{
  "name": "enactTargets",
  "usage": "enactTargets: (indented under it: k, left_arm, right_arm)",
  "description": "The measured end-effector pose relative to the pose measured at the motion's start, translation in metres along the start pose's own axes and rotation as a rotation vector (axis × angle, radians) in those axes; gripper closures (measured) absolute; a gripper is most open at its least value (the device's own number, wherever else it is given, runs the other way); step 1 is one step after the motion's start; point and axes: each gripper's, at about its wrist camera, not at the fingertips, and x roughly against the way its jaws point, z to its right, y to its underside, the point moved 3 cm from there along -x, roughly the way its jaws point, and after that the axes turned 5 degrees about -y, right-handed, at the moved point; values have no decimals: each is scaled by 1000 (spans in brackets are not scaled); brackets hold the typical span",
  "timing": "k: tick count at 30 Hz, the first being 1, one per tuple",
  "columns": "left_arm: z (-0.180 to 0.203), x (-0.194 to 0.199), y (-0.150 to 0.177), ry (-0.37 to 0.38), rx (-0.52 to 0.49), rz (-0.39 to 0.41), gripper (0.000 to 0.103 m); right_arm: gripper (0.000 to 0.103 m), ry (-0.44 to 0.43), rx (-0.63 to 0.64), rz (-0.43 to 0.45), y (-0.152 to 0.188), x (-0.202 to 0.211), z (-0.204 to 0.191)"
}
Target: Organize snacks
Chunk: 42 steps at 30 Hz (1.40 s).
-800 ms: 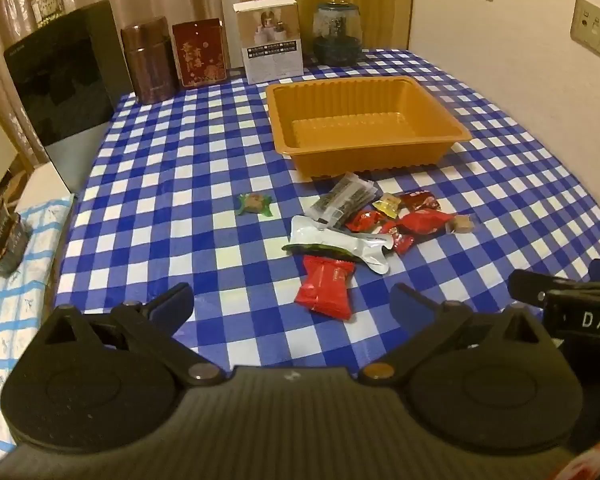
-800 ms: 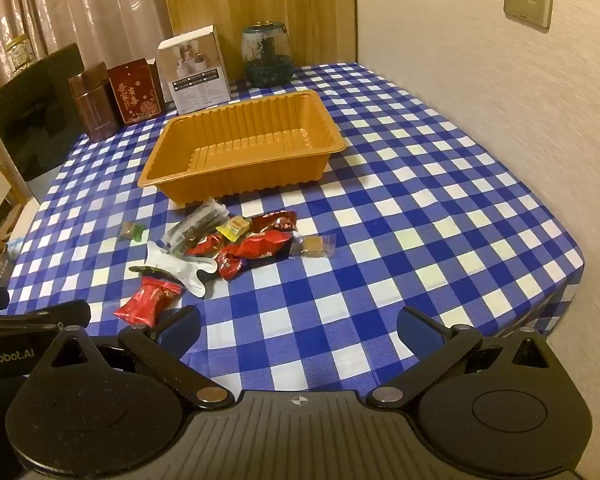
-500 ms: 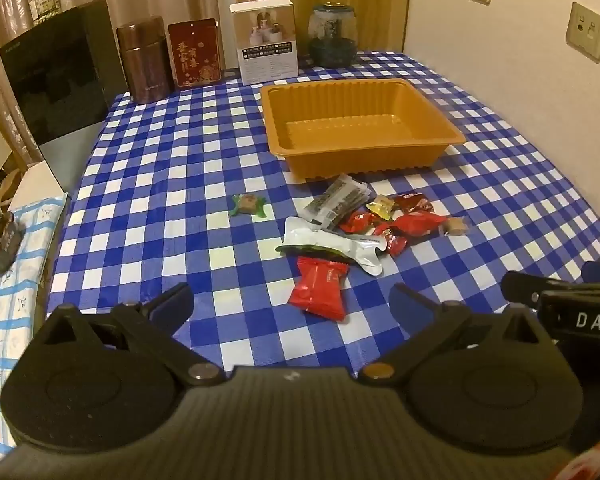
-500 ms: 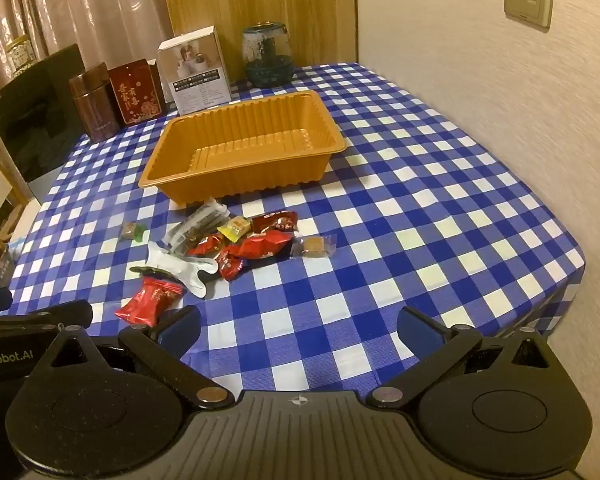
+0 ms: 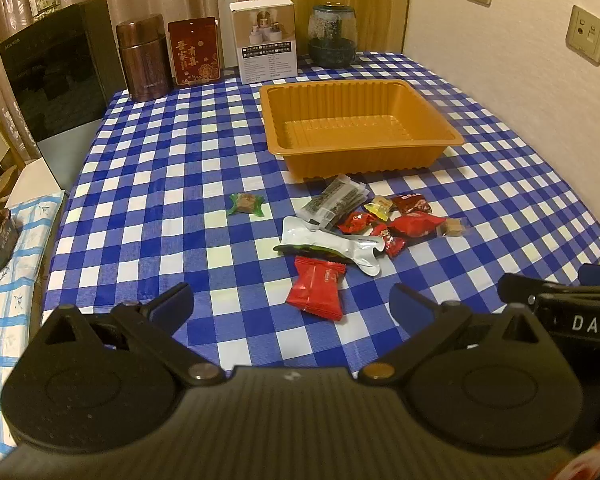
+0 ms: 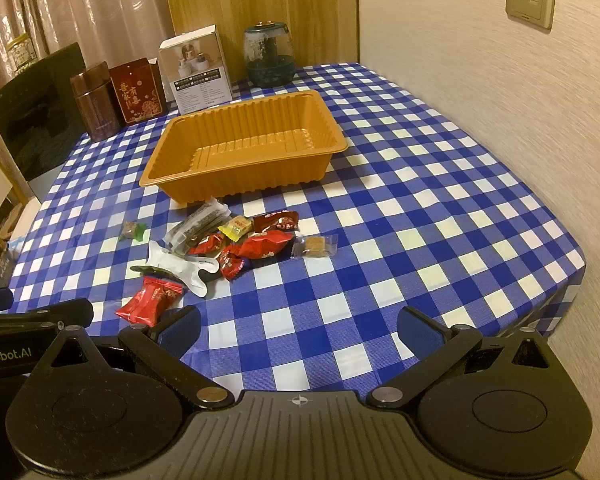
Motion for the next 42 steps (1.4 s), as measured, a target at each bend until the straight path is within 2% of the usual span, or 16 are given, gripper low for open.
enactTargets:
  k: [42]
  left_arm:
    - [1, 1, -1, 8, 6, -1, 0]
  right_arm:
    - [0, 1, 0, -1, 0, 0, 0]
